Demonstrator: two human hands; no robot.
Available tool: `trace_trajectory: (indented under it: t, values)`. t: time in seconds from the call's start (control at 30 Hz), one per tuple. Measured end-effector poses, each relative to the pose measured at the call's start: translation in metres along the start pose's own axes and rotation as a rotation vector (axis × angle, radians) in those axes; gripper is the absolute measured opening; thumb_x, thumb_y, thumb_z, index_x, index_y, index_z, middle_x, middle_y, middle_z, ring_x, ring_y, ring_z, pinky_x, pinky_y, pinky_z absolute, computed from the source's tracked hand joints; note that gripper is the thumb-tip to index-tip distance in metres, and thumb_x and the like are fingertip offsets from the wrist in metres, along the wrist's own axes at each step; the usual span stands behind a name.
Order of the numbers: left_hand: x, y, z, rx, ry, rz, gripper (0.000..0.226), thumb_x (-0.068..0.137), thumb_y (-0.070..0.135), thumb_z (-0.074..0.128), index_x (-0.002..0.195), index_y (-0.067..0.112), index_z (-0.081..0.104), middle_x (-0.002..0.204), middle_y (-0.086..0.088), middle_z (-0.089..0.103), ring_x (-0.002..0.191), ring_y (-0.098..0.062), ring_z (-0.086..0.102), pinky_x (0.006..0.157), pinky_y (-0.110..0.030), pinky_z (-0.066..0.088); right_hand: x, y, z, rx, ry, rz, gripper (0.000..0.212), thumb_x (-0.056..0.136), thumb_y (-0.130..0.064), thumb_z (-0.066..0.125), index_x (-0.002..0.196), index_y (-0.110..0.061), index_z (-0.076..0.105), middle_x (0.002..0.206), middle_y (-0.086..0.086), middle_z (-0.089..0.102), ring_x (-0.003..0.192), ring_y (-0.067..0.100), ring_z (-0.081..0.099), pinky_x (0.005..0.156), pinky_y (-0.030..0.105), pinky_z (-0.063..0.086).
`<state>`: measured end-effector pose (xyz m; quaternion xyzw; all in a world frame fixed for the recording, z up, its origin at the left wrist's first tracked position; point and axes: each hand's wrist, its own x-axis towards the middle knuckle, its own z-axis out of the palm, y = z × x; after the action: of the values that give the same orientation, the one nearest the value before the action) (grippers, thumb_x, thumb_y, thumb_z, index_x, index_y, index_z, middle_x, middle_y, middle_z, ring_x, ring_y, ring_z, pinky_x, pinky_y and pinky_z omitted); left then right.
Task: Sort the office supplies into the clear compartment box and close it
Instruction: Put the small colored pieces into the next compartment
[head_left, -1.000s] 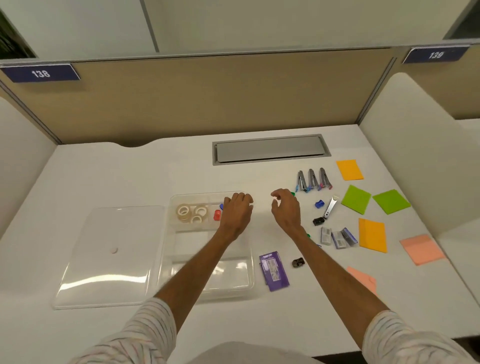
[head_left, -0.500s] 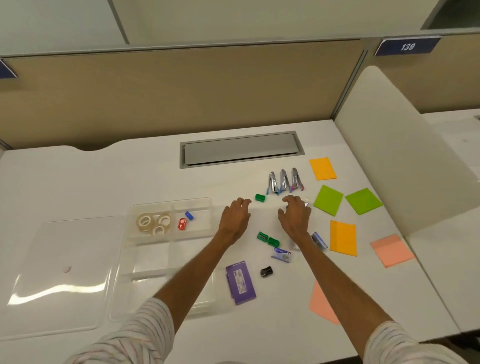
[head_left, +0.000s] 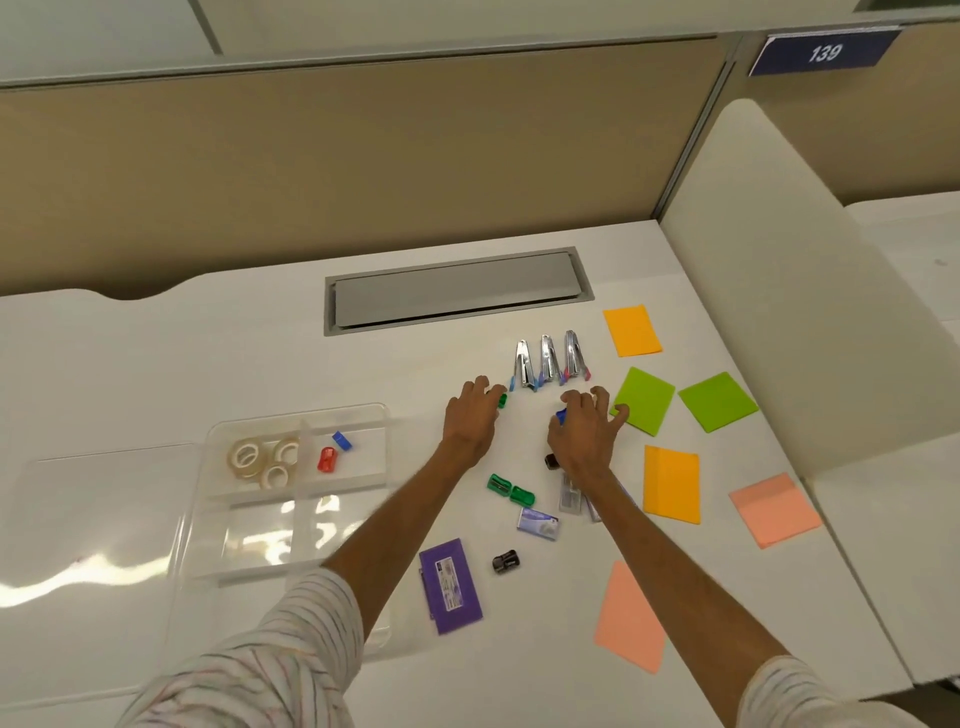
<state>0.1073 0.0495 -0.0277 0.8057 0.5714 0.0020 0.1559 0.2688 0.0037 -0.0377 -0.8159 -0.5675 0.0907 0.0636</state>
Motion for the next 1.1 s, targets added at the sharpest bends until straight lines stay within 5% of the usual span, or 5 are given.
trace_trajectory:
  t: [0.13, 0.57, 0.9, 1.1]
  values:
    - [-0.009, -0.002, 0.006, 0.019, -0.005, -0.016, 0.028, 0.098, 0.010, 0.048, 0.126, 0.014, 0.048, 0.126, -0.008, 0.052, 0.114, -0.025, 0.048, 0.089, -0.036, 0.047, 0.000, -0.001, 0.001, 0.005, -0.009, -0.040, 0.039, 0.092, -0.027, 0.054, 0.131, -0.023, 0.050, 0.136, 0.003, 0.051, 0.142, 0.019, 0.028, 0.114, 0.048, 0.012]
    - [-0.056, -0.019, -0.026, -0.022, 0.065, -0.012, 0.024, 0.099, 0.014, 0.051, 0.123, 0.012, 0.051, 0.129, -0.009, 0.056, 0.116, -0.024, 0.050, 0.099, -0.034, 0.047, -0.034, -0.045, -0.026, 0.140, 0.020, -0.161, 0.039, 0.091, -0.023, 0.058, 0.129, -0.022, 0.051, 0.126, 0.003, 0.059, 0.131, 0.021, 0.042, 0.111, 0.043, 0.017]
    - [-0.107, -0.057, -0.067, -0.070, 0.177, -0.057, 0.043, 0.101, 0.020, 0.050, 0.144, 0.017, 0.042, 0.143, -0.007, 0.051, 0.128, -0.023, 0.048, 0.105, -0.034, 0.043, -0.077, -0.100, -0.043, 0.393, 0.000, -0.297, 0.035, 0.094, -0.012, 0.059, 0.128, -0.007, 0.053, 0.121, 0.012, 0.064, 0.108, 0.025, 0.060, 0.096, 0.034, 0.047]
    - [-0.136, -0.097, -0.086, -0.065, 0.235, -0.086, 0.032, 0.102, 0.026, 0.047, 0.132, 0.017, 0.055, 0.127, -0.006, 0.062, 0.116, -0.024, 0.053, 0.093, -0.036, 0.051, -0.099, -0.146, -0.044, 0.528, -0.048, -0.336, 0.034, 0.093, -0.010, 0.060, 0.127, -0.005, 0.054, 0.122, 0.012, 0.064, 0.110, 0.025, 0.061, 0.099, 0.031, 0.047]
